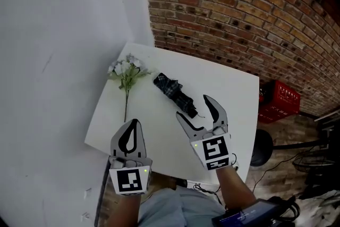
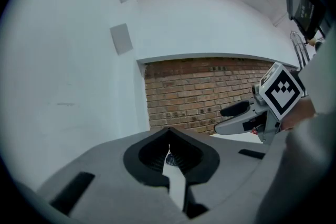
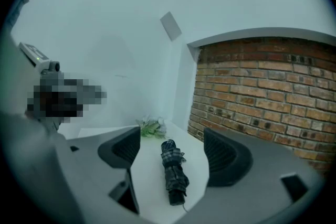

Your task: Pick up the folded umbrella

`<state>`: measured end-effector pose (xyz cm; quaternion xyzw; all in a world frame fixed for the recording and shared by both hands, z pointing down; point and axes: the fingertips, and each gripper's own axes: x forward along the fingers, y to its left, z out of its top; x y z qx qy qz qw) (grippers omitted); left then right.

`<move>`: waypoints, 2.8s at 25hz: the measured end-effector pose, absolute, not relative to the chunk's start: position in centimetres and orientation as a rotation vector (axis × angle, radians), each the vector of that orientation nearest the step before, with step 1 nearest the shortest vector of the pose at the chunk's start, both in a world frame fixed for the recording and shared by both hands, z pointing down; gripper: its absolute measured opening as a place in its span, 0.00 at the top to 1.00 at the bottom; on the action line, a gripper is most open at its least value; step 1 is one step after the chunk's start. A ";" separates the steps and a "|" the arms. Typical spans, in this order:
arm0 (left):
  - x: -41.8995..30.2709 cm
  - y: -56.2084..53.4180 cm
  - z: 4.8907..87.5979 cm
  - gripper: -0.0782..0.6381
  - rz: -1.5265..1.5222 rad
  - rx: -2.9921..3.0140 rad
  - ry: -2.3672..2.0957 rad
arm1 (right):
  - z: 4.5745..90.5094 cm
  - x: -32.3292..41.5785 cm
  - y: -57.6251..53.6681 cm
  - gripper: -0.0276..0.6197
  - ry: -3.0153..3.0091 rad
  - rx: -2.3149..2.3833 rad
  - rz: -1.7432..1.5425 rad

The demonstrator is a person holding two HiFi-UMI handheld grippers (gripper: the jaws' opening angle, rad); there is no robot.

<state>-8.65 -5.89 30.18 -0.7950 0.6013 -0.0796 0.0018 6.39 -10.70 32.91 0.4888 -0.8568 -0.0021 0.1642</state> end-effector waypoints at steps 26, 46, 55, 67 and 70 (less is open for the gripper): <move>-13.8 -15.7 38.9 0.88 -0.408 -2.618 1.951 | 47.2 3.8 -19.4 0.36 -2.236 1.217 0.259; -15.0 -18.8 42.9 0.88 -0.464 -2.681 1.970 | 55.8 4.5 -19.8 0.38 -2.092 1.061 0.456; -14.7 -19.6 43.2 0.88 -0.480 -2.684 1.963 | 56.8 4.8 -19.8 0.38 -2.093 1.012 0.488; -14.2 -19.8 43.2 0.88 -0.478 -2.697 1.950 | 56.7 4.5 -19.5 0.46 -2.112 1.000 0.499; -14.4 -19.8 43.0 0.88 -0.475 -2.693 1.955 | 56.7 4.5 -19.5 0.50 -2.111 1.003 0.496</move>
